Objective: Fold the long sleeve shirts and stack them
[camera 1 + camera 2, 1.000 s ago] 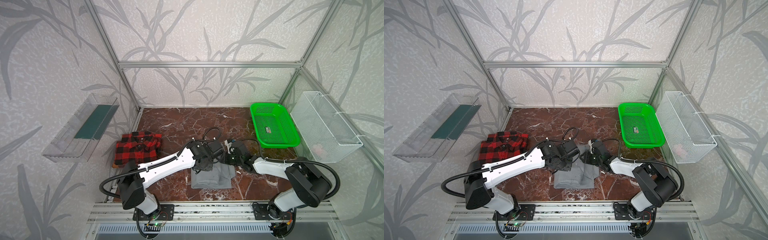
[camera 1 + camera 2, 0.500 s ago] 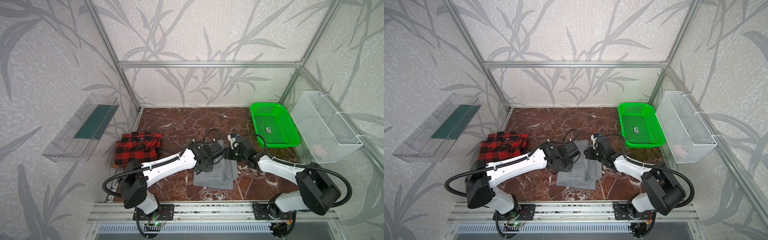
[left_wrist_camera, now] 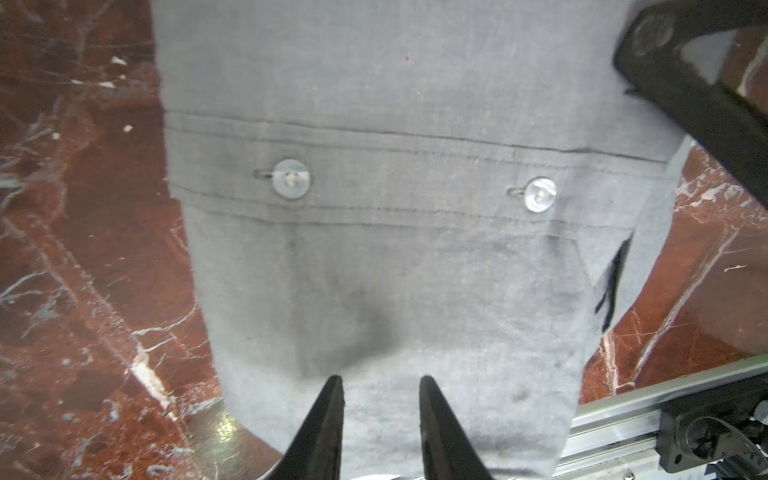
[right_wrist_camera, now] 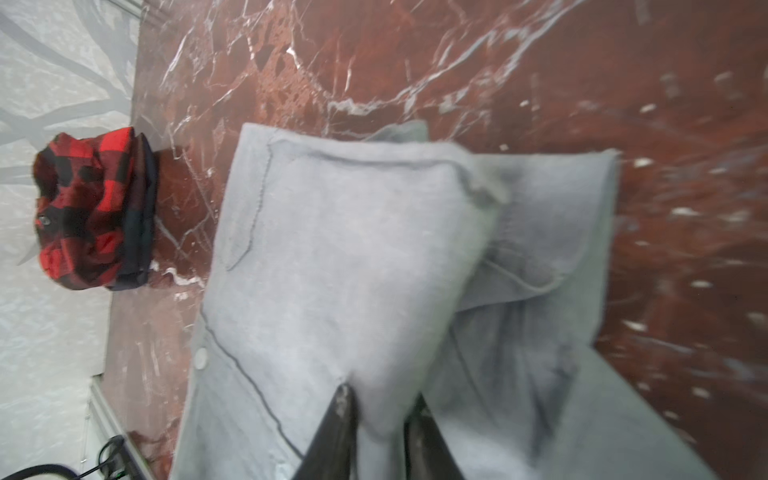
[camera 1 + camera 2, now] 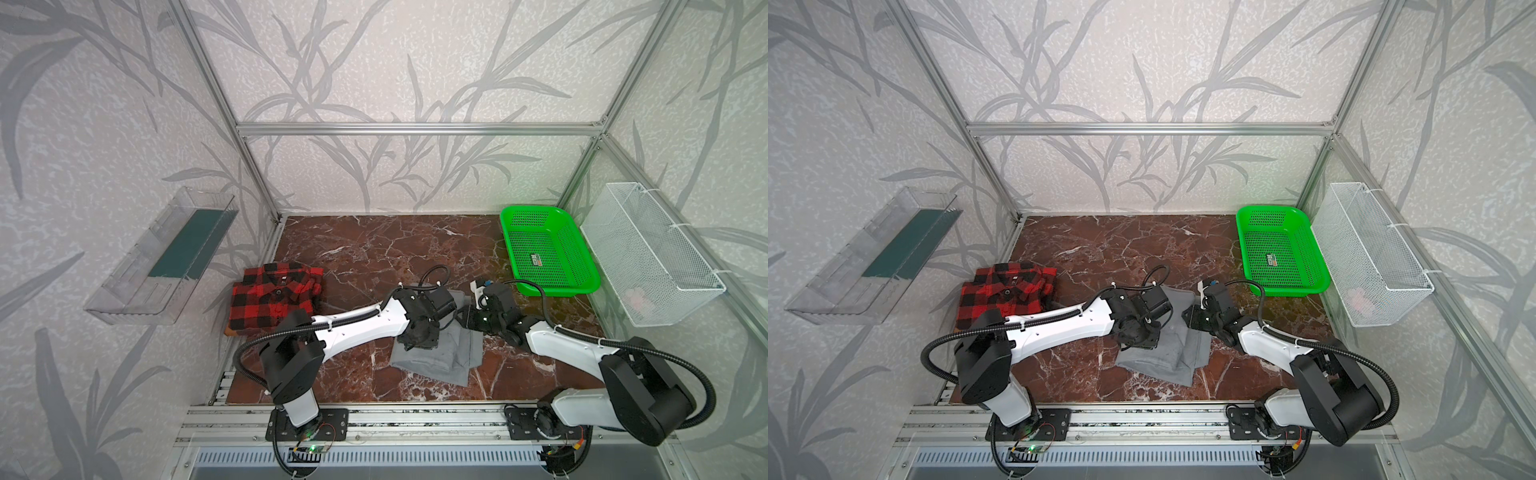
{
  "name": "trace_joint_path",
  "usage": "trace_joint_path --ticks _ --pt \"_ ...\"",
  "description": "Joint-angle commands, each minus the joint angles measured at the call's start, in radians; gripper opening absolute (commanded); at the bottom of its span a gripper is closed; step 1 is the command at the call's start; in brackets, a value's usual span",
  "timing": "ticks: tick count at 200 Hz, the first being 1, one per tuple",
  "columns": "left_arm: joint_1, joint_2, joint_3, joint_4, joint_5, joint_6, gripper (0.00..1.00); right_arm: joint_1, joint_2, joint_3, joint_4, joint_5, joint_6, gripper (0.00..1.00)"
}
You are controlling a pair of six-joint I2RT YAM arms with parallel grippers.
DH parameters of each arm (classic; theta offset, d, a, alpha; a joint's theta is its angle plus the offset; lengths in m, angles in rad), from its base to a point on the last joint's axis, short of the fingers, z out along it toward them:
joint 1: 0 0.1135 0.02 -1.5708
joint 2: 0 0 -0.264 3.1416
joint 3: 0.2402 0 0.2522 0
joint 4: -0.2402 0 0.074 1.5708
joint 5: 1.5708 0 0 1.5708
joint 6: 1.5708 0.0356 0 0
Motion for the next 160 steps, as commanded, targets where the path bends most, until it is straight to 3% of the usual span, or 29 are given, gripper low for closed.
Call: trace_joint_path --ticks 1,43,69,119,160 --pt "-0.020 0.034 0.031 0.047 0.044 -0.028 0.33 -0.006 -0.092 0.006 -0.064 0.021 -0.013 0.38" --pt "-0.043 0.065 0.035 0.084 0.064 -0.042 0.33 -0.007 -0.336 -0.088 -0.290 0.164 0.026 0.43" --pt "-0.055 0.093 0.038 0.115 0.098 -0.044 0.33 -0.007 -0.415 -0.157 -0.346 0.168 0.076 0.41" --pt "-0.093 0.148 0.072 0.141 0.118 -0.052 0.33 -0.003 -0.306 -0.221 -0.244 0.095 0.108 0.36" --pt "-0.115 0.182 0.069 0.191 0.146 -0.073 0.33 0.093 -0.164 -0.232 -0.106 0.123 0.160 0.32"
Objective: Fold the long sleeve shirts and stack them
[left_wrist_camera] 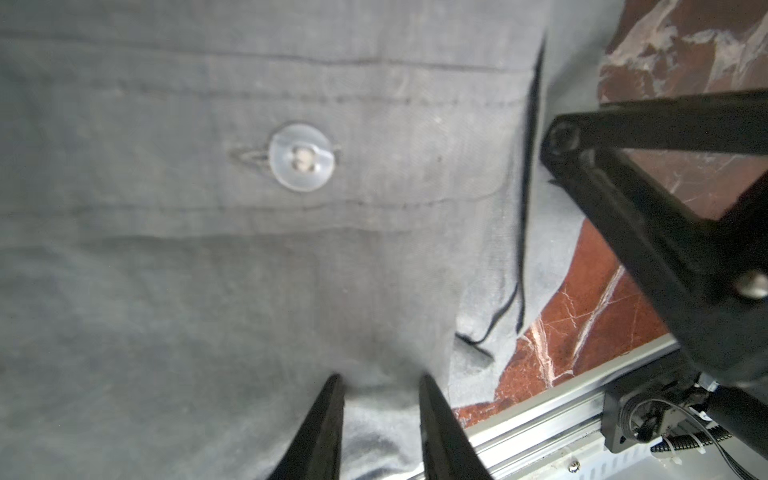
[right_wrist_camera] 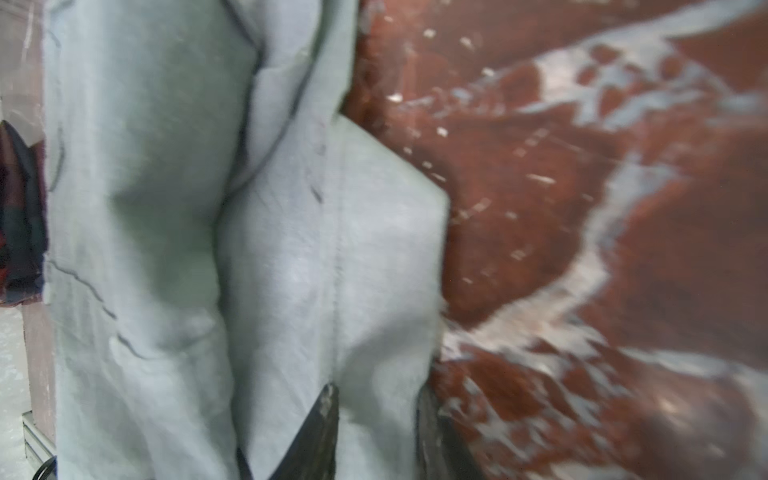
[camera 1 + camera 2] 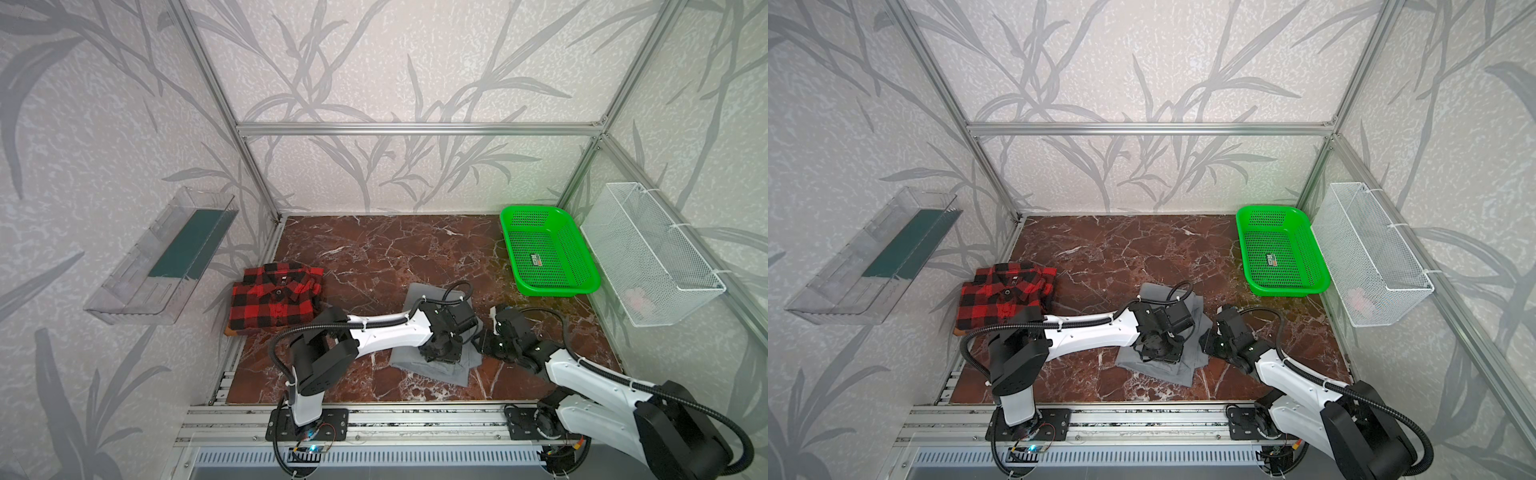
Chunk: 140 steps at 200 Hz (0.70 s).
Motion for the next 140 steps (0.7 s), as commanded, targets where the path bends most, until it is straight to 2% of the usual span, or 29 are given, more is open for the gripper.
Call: trace_joint_path --ticks 1,30,53,68,86,107,127,140 --pt "-0.014 0.027 0.026 0.032 0.024 -0.026 0.33 0.053 0.077 -0.014 0.054 0.010 0.043 0.32" --pt "-0.019 0.018 0.030 0.046 0.025 -0.014 0.33 0.089 0.136 -0.002 0.109 0.014 0.066 0.31" --pt "-0.015 -0.025 0.049 -0.027 -0.037 0.036 0.33 0.079 0.043 0.032 -0.043 0.098 0.028 0.32" --pt "-0.001 -0.075 0.020 -0.034 -0.059 0.055 0.33 0.077 -0.072 0.017 -0.075 0.144 0.007 0.39" --pt "0.013 -0.118 -0.038 0.038 -0.009 0.054 0.36 0.055 -0.179 0.036 -0.135 0.148 -0.033 0.52" --pt "0.007 -0.109 -0.073 0.126 0.062 0.040 0.38 0.015 -0.189 0.088 -0.118 0.080 -0.078 0.62" --pt "-0.008 -0.074 -0.058 0.128 0.099 0.051 0.39 -0.031 -0.092 0.143 -0.060 -0.059 -0.091 0.63" --pt "-0.021 -0.062 -0.042 0.099 0.089 0.076 0.41 -0.041 -0.029 0.191 -0.064 -0.084 -0.114 0.64"
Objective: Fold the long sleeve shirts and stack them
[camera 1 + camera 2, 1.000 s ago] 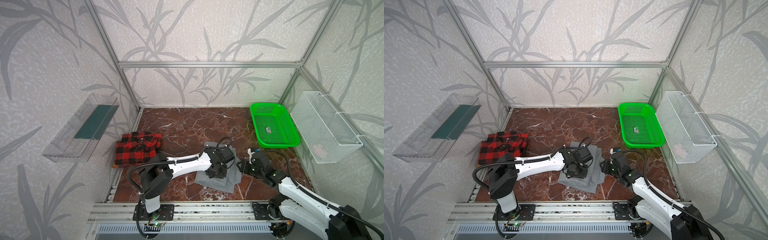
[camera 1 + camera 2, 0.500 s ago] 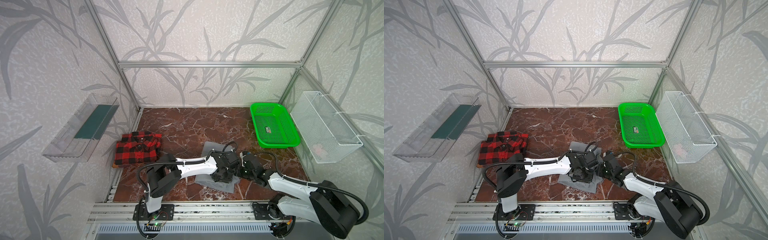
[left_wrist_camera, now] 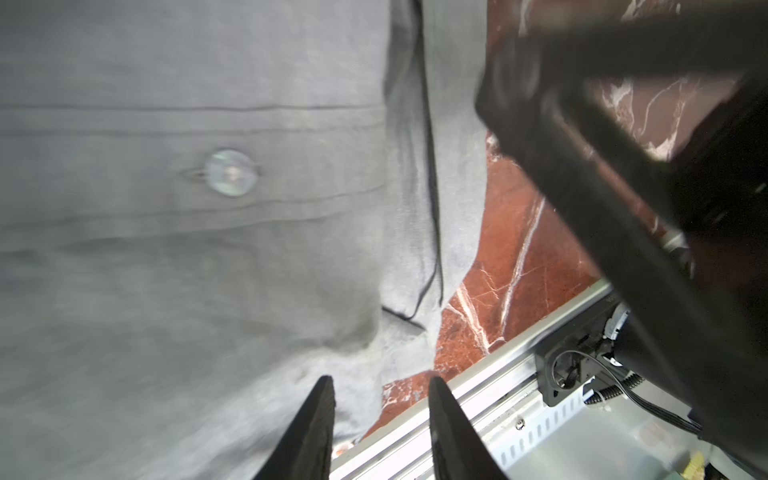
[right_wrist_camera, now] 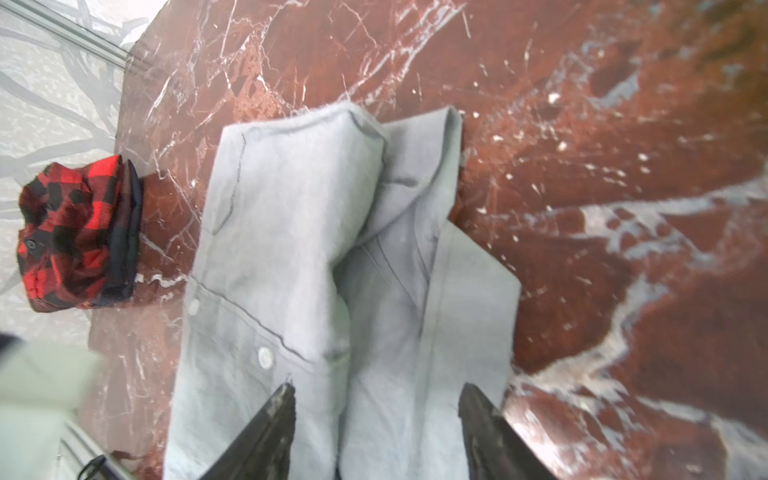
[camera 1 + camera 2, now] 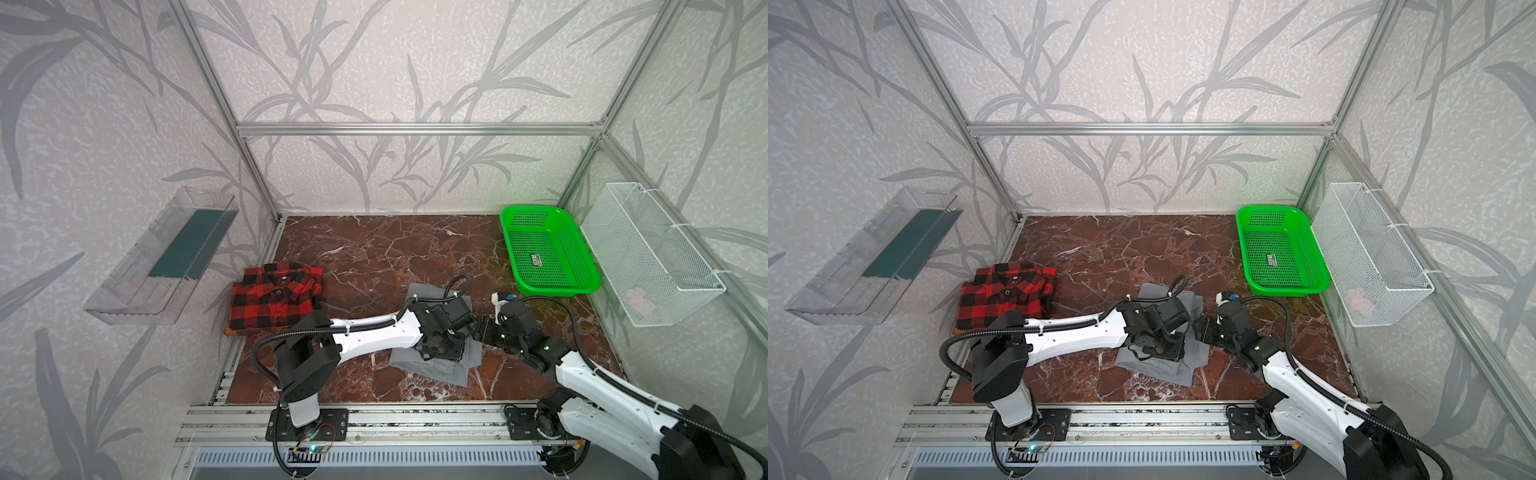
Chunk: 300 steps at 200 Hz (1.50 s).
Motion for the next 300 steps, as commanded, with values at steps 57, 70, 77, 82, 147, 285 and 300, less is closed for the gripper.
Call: trace_joint_path --ticks 57,70,77,82,147,285,300 --pt "-0.027 0.090 0.002 -0.010 0.031 0.058 0.42 -0.088 0.370 0.161 0.179 -0.237 -0.088 0.60" --pt "-0.028 0.096 -0.005 0.014 0.038 0.053 0.42 -0.088 0.423 0.172 0.236 -0.261 -0.083 0.56" --pt "-0.028 0.095 -0.003 0.019 0.036 0.055 0.41 -0.089 0.442 0.183 0.244 -0.267 -0.079 0.51" --pt "-0.029 0.093 0.001 0.017 0.033 0.058 0.41 -0.088 0.450 0.188 0.251 -0.276 -0.082 0.46" --pt "-0.027 0.034 0.007 0.024 0.012 0.065 0.38 -0.089 0.267 0.197 0.105 -0.208 -0.154 0.00" --pt "0.015 -0.106 -0.029 0.005 -0.011 0.050 0.38 -0.109 -0.038 0.012 -0.255 -0.050 -0.100 0.00" --pt "0.017 -0.086 -0.032 0.007 -0.004 0.049 0.37 -0.098 -0.044 -0.049 -0.232 -0.044 -0.050 0.00"
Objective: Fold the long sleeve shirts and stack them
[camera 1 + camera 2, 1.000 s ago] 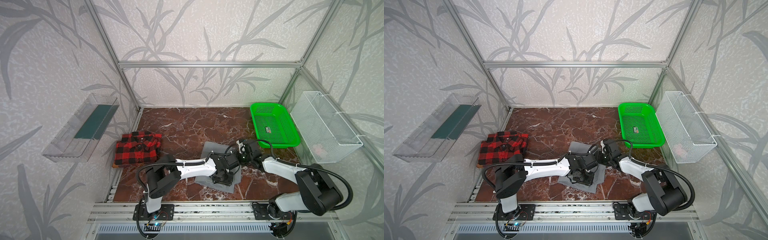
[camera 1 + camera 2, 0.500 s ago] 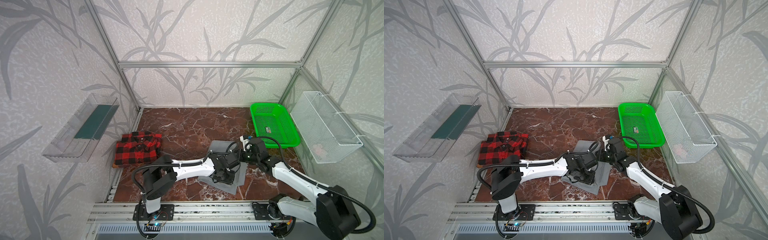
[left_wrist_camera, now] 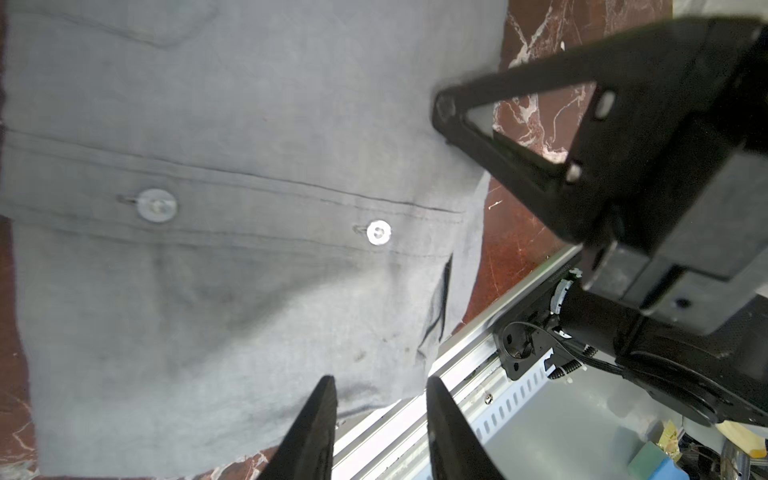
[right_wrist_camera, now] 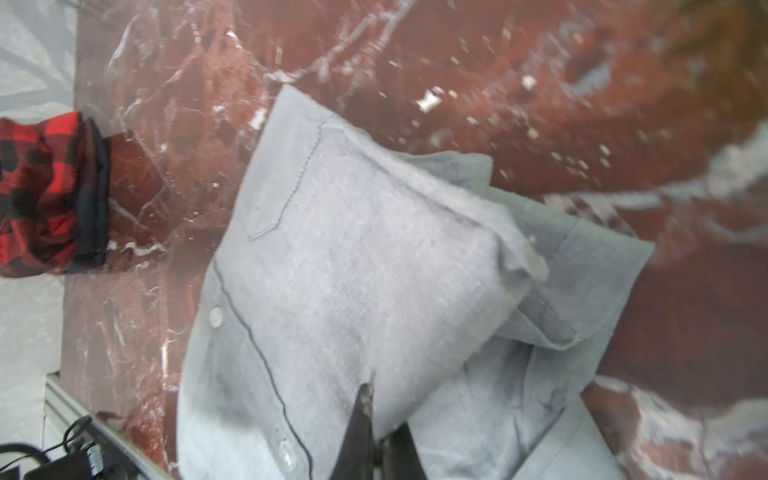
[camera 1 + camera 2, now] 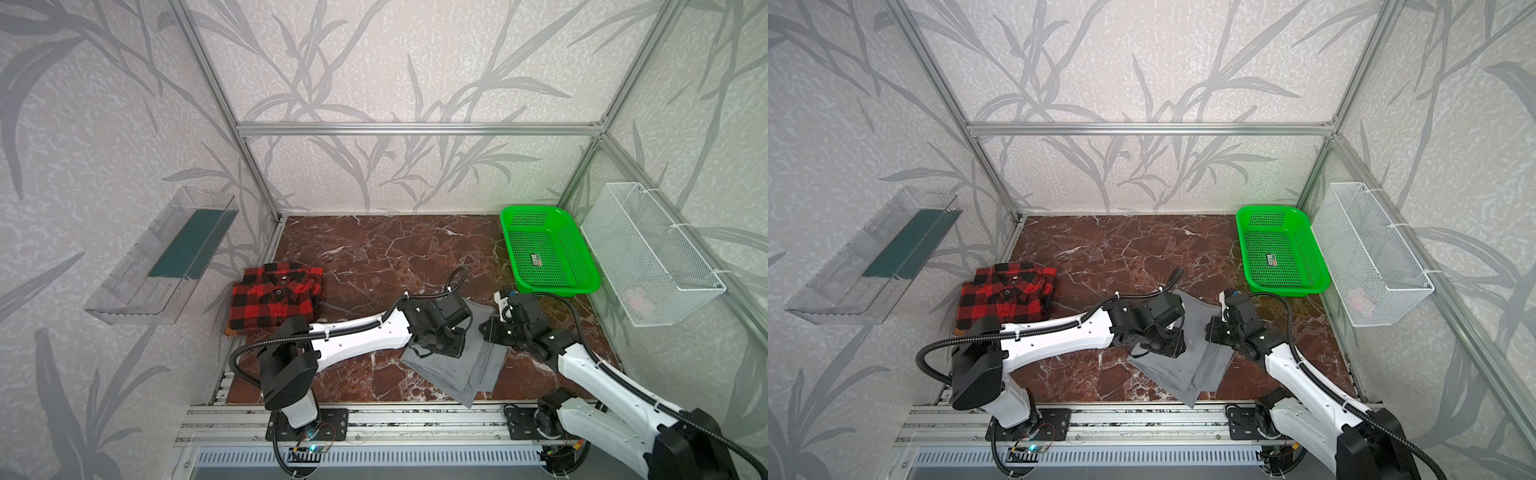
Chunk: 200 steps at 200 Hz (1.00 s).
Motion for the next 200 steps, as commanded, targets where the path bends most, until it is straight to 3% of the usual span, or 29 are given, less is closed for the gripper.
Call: trace_joint_path --ticks 1,77,102,155,186,200 --pt "0.005 0.022 -0.021 -0.003 0.005 -0.002 0.37 0.013 -0.018 -0.080 -0.038 0.045 0.081 0.00" --pt "0.119 0.082 -0.138 0.083 0.070 -0.013 0.37 0.087 0.006 -0.168 0.042 0.173 0.215 0.00" --pt "0.211 0.107 -0.161 0.117 0.103 0.015 0.37 0.087 0.150 -0.140 0.171 0.166 0.223 0.00" --pt "0.384 0.196 -0.022 0.018 0.025 0.179 0.37 0.091 0.516 0.011 0.448 0.150 0.230 0.00" --pt "0.544 0.173 0.054 -0.022 0.005 0.242 0.37 0.091 0.665 0.141 0.482 0.134 0.215 0.00" --pt "0.604 0.125 0.061 -0.010 0.055 0.226 0.37 0.095 0.672 0.165 0.485 0.108 0.221 0.00"
